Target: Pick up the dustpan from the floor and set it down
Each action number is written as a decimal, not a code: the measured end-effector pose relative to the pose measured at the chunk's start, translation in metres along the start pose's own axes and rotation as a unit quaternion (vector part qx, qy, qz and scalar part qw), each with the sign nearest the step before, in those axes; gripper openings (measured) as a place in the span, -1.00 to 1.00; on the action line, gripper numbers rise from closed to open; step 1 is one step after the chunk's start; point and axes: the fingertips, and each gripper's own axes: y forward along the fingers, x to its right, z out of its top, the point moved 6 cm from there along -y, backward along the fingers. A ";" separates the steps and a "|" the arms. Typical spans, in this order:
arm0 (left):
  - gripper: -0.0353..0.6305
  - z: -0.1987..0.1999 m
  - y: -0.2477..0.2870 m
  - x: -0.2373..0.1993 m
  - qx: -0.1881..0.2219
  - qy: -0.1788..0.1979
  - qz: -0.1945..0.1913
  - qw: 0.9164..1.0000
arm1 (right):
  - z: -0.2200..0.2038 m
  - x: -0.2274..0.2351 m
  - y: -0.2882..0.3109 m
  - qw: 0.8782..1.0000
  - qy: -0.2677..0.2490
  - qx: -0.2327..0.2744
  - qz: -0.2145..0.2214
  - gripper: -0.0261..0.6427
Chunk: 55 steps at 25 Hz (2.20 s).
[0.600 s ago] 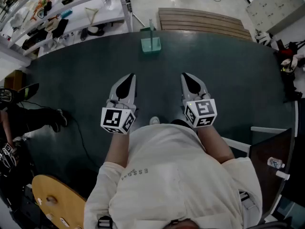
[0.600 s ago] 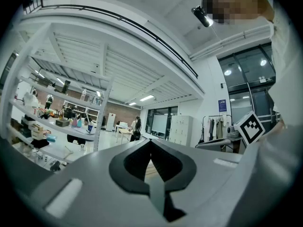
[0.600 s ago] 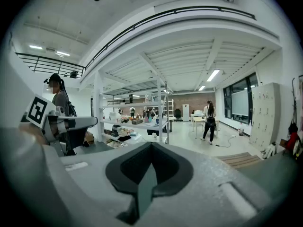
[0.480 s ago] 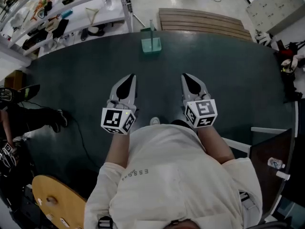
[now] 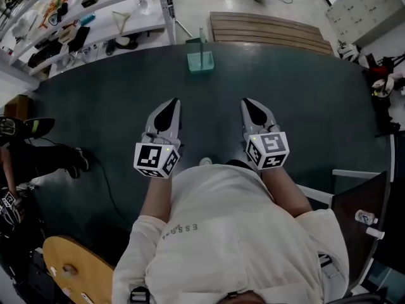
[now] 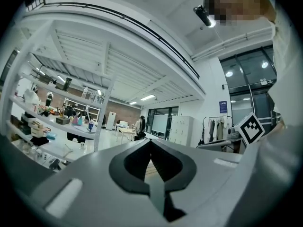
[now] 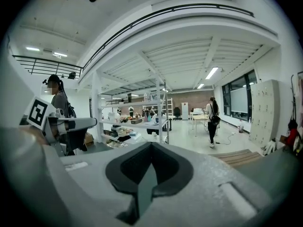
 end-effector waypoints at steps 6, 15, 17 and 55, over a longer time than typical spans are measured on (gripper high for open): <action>-0.87 0.007 0.007 -0.013 0.002 -0.008 0.002 1.000 | 0.008 0.009 0.015 1.000 0.013 -0.005 -0.006 -0.95; -0.87 0.005 0.044 -0.056 -0.004 -0.015 0.022 1.000 | 0.001 0.034 0.075 0.999 0.034 -0.038 -0.002 -0.95; -0.87 -0.001 0.059 -0.074 -0.010 -0.022 0.029 0.999 | 0.000 0.039 0.101 0.998 0.035 -0.046 0.006 -0.95; -0.87 -0.083 0.459 -0.382 -0.116 -0.064 -0.004 0.991 | -0.099 0.170 0.609 0.928 0.074 -0.364 -0.036 -0.37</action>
